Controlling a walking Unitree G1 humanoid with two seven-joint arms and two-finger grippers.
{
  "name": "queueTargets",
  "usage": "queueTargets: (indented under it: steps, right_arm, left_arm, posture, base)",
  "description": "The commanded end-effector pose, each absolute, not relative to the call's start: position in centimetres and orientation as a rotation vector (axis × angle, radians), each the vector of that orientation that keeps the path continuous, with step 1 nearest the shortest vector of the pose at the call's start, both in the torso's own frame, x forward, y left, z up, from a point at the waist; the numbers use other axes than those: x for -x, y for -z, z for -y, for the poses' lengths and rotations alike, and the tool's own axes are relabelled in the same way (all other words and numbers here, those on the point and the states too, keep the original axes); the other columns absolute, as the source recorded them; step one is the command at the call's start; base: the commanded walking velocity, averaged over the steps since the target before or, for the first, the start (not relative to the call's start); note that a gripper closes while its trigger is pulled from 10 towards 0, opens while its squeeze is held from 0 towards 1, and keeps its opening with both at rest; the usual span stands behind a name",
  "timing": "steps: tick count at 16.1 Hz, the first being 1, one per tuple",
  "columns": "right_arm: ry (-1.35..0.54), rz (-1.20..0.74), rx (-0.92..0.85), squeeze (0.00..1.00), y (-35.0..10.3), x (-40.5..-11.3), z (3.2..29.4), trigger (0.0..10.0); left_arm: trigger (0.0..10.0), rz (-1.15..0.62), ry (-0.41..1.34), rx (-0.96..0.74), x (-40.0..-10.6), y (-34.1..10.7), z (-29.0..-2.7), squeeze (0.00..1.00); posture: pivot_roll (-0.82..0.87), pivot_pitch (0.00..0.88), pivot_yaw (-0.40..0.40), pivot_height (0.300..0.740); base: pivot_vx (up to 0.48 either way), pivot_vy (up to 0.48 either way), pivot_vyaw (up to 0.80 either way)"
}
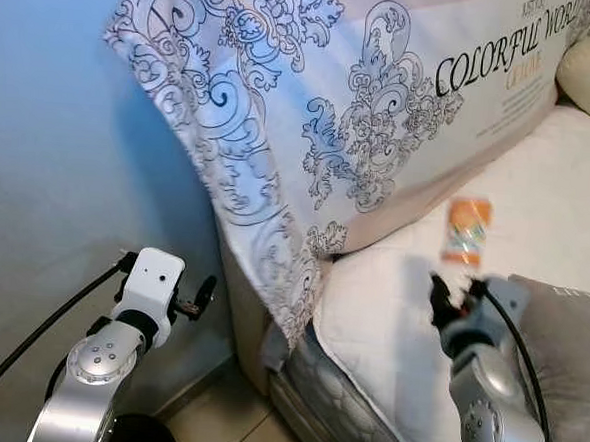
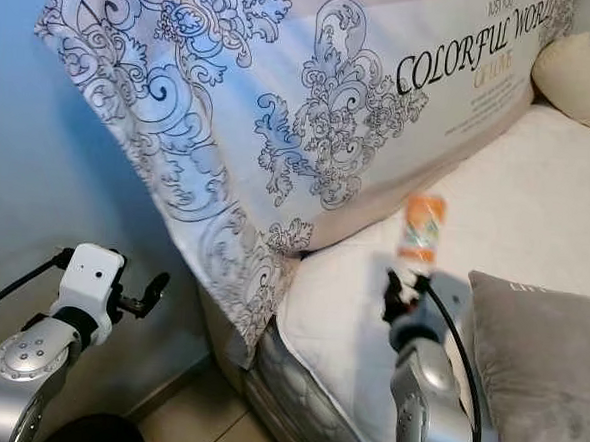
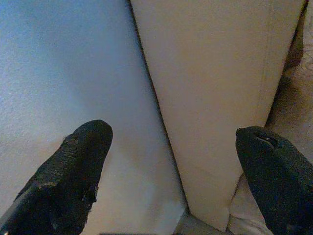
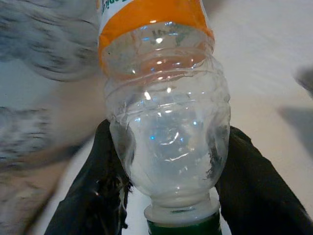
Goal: Clean up the room
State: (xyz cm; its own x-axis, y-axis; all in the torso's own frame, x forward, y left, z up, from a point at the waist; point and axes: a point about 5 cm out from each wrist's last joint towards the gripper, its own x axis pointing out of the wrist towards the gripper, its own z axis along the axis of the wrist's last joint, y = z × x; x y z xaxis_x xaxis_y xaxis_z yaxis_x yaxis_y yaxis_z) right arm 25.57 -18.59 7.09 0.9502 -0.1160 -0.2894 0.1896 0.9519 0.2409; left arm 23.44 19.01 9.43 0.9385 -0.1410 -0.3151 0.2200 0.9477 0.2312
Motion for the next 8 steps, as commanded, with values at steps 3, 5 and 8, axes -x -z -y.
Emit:
queueTargets:
  steps: [3,5,8]
  right_arm:
    - [0.065,-0.290,-0.231,0.00,-7.9,-25.6,16.6,10.0]
    - [0.075,-0.314,-0.245,0.00,-7.8,-25.5,16.7,10.0]
    - [0.079,-0.329,-0.170,0.00,-7.6,-25.5,17.0,10.0]
  left_arm:
    - [10.0,-0.290,0.145,-0.275,-23.4,-9.8,-19.5,0.00]
    - [10.0,-0.283,0.143,-0.268,-23.7,-10.1,-19.4,0.00]
    - [10.0,-0.286,0.134,-0.280,-23.7,-10.1,-19.4,0.00]
  posture:
    - [0.03,0.000,-0.013,0.740]
    - [0.04,0.000,-0.016,0.740]
    - [0.04,0.000,-0.012,0.740]
  base:
    - [-0.309,0.000,0.00]
    - [-0.339,0.000,0.00]
    - [-0.347,0.000,0.00]
